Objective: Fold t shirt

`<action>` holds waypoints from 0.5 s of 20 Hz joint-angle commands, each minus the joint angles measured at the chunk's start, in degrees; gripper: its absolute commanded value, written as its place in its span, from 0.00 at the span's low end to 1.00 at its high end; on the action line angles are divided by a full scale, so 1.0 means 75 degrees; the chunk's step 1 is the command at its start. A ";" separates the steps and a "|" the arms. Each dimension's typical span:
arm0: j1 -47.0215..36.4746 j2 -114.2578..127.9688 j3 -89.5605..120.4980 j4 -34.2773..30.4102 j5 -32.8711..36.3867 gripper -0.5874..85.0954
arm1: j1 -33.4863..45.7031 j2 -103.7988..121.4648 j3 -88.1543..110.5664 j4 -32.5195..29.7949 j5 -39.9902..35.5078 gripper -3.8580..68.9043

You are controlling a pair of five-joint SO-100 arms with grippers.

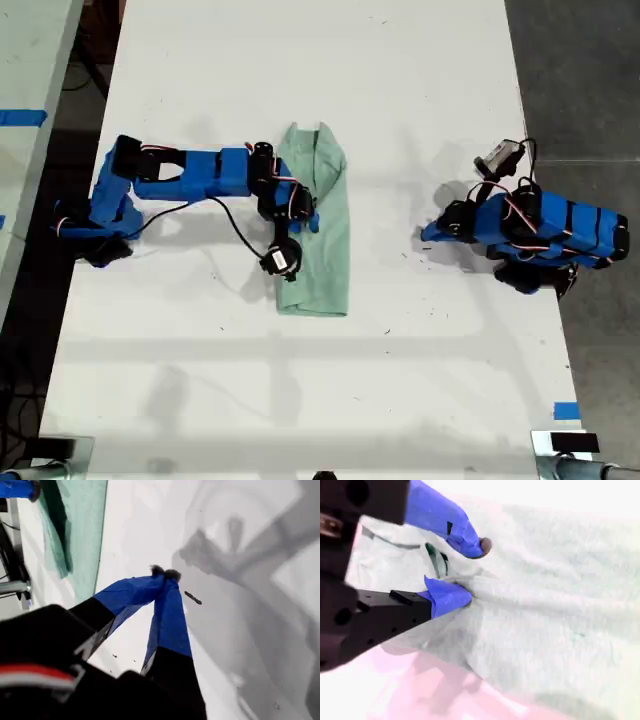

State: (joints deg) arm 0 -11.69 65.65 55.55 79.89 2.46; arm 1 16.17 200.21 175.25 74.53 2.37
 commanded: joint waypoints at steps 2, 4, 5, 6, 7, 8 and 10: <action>-0.0211 0.1043 -0.0316 0.0785 0.0574 0.11 | -0.0094 0.0105 0.0398 0.0047 0.0070 0.03; 0.0129 0.1477 -0.0188 0.1207 0.0586 0.11 | -0.0082 0.0105 0.0398 0.0047 0.0070 0.03; 0.0270 0.1699 -0.0094 0.1430 0.0586 0.11 | -0.0082 0.0105 0.0398 0.0047 0.0070 0.03; 0.0410 0.2121 0.0234 0.1500 0.0645 0.10 | -0.0082 0.0105 0.0398 0.0047 0.0070 0.03; 0.0539 0.2883 0.0820 0.1512 0.0504 0.07 | -0.0094 0.0105 0.0398 0.0047 0.0070 0.03; 0.0609 0.3902 0.1559 0.1512 0.0023 0.01 | -0.0094 0.0105 0.0398 0.0047 0.0070 0.03; 0.0562 0.6633 0.3340 0.1184 -0.0656 0.01 | -0.0094 0.0105 0.0398 0.0047 0.0082 0.03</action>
State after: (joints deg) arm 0 -7.91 93.34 71.54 90.62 1.41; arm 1 16.17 200.21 175.25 74.53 2.37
